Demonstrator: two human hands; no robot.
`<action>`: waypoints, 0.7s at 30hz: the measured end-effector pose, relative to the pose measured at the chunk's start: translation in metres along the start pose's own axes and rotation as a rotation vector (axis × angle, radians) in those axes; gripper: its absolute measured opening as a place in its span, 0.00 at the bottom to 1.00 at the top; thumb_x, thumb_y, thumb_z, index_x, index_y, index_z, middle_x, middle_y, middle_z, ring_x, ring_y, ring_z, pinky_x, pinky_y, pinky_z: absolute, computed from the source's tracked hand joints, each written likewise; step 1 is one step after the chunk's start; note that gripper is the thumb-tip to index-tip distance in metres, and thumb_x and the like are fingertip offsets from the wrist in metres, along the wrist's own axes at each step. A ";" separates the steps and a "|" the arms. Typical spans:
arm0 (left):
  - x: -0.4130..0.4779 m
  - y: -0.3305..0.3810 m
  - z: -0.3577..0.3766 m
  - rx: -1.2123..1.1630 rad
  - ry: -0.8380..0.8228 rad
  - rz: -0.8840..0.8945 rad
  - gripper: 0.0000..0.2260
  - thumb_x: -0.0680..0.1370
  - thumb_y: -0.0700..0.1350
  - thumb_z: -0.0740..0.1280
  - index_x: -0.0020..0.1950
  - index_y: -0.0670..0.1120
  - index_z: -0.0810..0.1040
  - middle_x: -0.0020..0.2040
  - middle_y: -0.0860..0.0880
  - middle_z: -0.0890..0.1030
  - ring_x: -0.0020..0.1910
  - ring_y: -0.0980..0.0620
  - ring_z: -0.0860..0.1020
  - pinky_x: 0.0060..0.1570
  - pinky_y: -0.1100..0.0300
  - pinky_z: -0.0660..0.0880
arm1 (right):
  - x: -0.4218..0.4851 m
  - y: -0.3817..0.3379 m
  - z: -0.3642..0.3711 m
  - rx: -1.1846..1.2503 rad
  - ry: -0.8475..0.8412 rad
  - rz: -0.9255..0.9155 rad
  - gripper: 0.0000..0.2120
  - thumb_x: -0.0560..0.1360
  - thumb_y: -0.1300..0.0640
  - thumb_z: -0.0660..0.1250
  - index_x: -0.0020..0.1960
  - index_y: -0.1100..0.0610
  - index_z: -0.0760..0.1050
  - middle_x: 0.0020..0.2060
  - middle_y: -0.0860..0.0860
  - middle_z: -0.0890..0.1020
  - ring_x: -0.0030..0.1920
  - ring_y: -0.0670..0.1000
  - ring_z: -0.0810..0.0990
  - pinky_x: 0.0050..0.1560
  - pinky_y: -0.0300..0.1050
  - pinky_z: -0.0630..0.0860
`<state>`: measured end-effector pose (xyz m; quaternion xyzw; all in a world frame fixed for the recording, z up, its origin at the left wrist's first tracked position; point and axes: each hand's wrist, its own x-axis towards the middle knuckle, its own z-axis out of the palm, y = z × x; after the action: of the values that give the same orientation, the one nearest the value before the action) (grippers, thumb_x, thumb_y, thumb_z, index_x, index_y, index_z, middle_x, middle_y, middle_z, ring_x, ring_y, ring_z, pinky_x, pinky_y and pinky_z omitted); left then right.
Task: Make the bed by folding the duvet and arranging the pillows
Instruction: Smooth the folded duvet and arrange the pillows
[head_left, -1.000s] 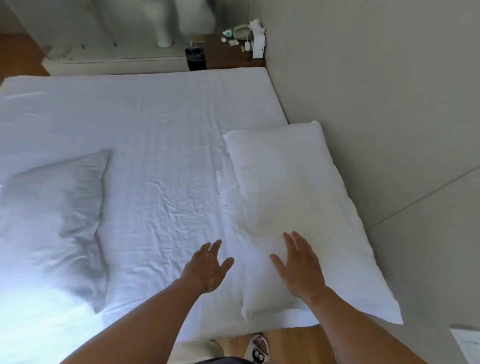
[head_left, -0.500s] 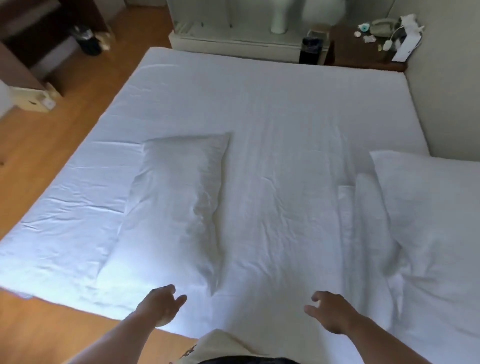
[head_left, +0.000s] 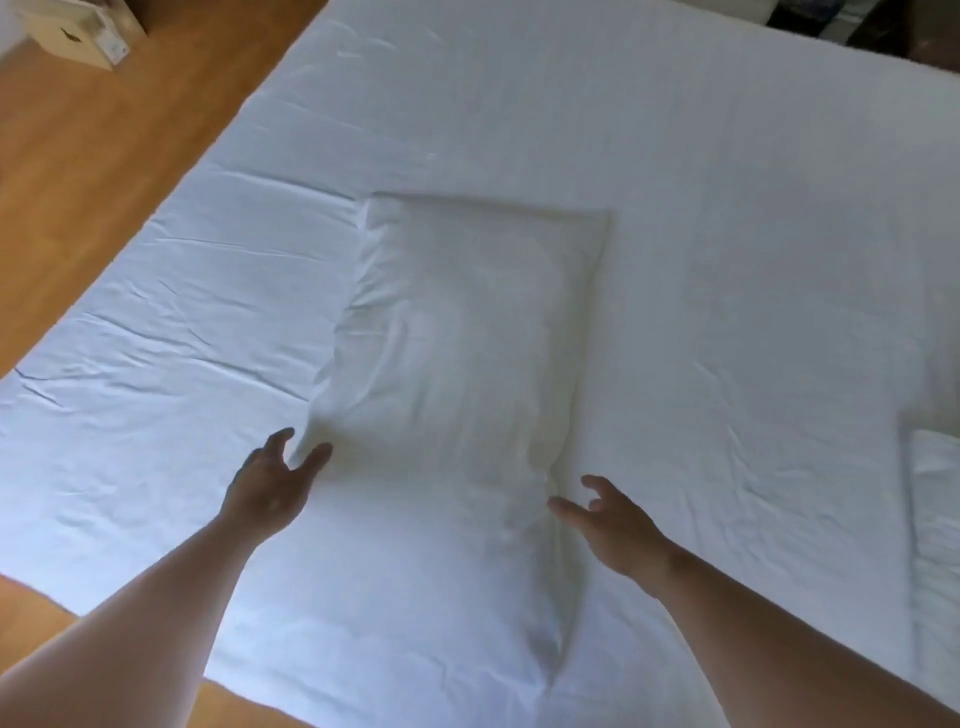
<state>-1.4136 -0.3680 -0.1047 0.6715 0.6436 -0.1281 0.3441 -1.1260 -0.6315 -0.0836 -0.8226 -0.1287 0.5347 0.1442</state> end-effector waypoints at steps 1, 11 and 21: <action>0.017 0.006 0.002 -0.061 -0.002 -0.006 0.40 0.73 0.73 0.60 0.79 0.52 0.61 0.74 0.42 0.71 0.69 0.40 0.73 0.67 0.47 0.70 | 0.018 -0.011 0.006 0.095 0.027 0.010 0.50 0.65 0.28 0.70 0.80 0.47 0.58 0.72 0.54 0.72 0.69 0.56 0.73 0.66 0.49 0.74; 0.047 0.037 0.041 -0.626 -0.265 -0.099 0.41 0.64 0.72 0.73 0.73 0.57 0.69 0.58 0.50 0.83 0.54 0.47 0.83 0.57 0.48 0.80 | 0.096 -0.037 0.038 0.638 -0.124 -0.065 0.44 0.58 0.38 0.84 0.68 0.55 0.74 0.55 0.52 0.86 0.54 0.55 0.86 0.58 0.57 0.81; -0.102 0.134 0.015 -0.644 -0.333 0.137 0.03 0.83 0.45 0.64 0.53 0.51 0.78 0.28 0.64 0.80 0.30 0.66 0.79 0.23 0.76 0.68 | -0.027 -0.029 -0.051 0.720 -0.046 -0.192 0.27 0.67 0.51 0.80 0.64 0.50 0.78 0.54 0.50 0.87 0.54 0.54 0.86 0.59 0.58 0.80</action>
<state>-1.2960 -0.4481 -0.0134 0.5405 0.5396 -0.0030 0.6455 -1.0918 -0.6195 -0.0306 -0.6912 -0.0120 0.5482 0.4708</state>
